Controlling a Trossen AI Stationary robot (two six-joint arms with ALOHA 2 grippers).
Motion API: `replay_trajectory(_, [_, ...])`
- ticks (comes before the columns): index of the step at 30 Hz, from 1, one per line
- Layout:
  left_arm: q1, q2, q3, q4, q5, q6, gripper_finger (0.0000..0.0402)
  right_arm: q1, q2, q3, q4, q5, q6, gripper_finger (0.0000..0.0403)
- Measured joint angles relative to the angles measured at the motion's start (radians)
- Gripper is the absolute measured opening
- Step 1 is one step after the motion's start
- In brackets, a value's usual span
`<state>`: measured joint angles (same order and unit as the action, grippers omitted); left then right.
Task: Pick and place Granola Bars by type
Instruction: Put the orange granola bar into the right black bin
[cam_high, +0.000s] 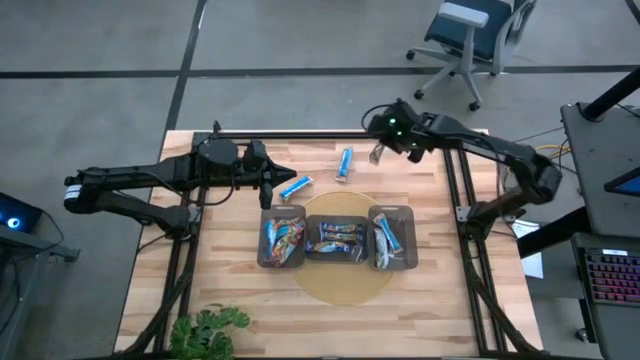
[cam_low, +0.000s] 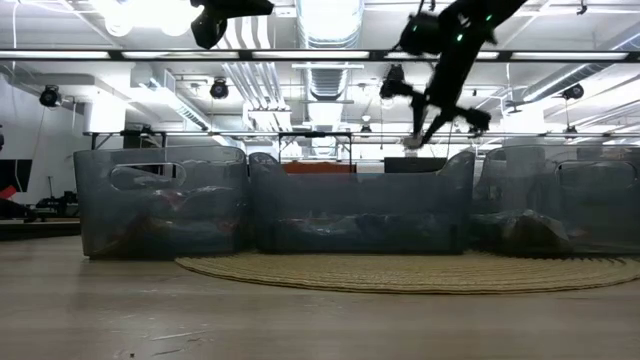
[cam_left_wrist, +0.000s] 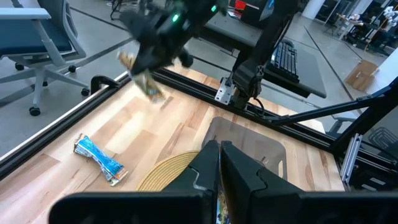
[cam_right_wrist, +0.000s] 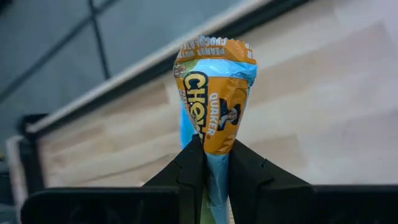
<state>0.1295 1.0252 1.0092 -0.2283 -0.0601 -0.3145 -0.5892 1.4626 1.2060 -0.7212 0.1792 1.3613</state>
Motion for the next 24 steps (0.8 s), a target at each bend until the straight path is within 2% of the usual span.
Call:
replay_trajectory(10, [0.000, 0.000, 0.000, 0.000, 0.000, -0.002, 0.0000, 0.000, -0.233, 0.000, 0.000, 0.110, -0.033, 0.0043])
replay_trajectory(24, [0.000, 0.000, 0.000, 0.000, 0.000, -0.003, 0.0000, 0.000, -0.467, 0.000, 0.001, 0.165, -0.096, 0.0043])
